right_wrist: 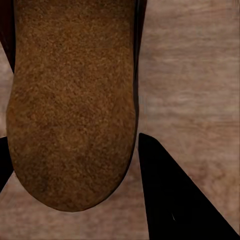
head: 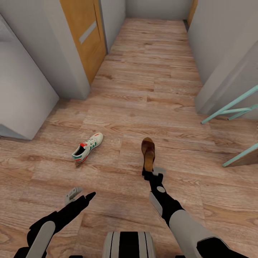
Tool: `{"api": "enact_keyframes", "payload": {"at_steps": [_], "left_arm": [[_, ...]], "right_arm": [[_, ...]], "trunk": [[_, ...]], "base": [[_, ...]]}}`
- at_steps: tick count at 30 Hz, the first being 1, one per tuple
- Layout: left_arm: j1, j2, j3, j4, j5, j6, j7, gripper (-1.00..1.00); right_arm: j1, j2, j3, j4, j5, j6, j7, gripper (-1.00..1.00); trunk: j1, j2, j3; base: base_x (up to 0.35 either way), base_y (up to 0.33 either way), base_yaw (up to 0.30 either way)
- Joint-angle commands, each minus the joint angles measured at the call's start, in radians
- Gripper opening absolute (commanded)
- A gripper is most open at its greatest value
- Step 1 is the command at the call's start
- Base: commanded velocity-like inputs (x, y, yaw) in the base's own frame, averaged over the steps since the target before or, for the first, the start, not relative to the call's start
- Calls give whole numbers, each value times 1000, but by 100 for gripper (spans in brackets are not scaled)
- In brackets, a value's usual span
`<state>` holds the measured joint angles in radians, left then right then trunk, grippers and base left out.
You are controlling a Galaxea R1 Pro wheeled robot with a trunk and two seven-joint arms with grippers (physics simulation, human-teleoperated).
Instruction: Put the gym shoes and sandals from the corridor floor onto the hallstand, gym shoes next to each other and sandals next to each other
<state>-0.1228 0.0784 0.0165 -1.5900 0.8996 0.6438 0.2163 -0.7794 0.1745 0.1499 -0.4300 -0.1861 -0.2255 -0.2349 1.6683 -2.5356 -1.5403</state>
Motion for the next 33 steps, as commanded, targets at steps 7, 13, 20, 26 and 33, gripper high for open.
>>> {"api": "enact_keyframes", "payload": {"at_steps": [7, 13, 20, 26, 33], "left_arm": [[7, 0, -1, 5, -5, -2, 2, 100], [8, 0, 0, 3, -4, -3, 1, 100], [15, 0, 0, 2, -5, -4, 2, 100], [19, 0, 0, 2, -5, -5, 3, 100], [21, -1, 0, 13, -9, -30, 4, 100]], "right_arm": [[147, -18, -7, -488, -9, 415, 39, -100], [226, -66, -9, -754, -15, 635, 97, -100], [267, -97, -12, -1032, -19, 940, 119, -100], [284, -153, -12, -1136, -30, 998, 182, -100], [331, -175, -136, -1184, -33, 1070, 516, -100]], "trunk": [[-3, 2, 27], [-6, 3, 50], [-9, 5, 77], [-12, 6, 101], [-15, 8, 128]], "base": [[0, 0, 0], [0, 0, 0], [0, 0, 0], [0, 0, 0], [0, 0, 0]]}}
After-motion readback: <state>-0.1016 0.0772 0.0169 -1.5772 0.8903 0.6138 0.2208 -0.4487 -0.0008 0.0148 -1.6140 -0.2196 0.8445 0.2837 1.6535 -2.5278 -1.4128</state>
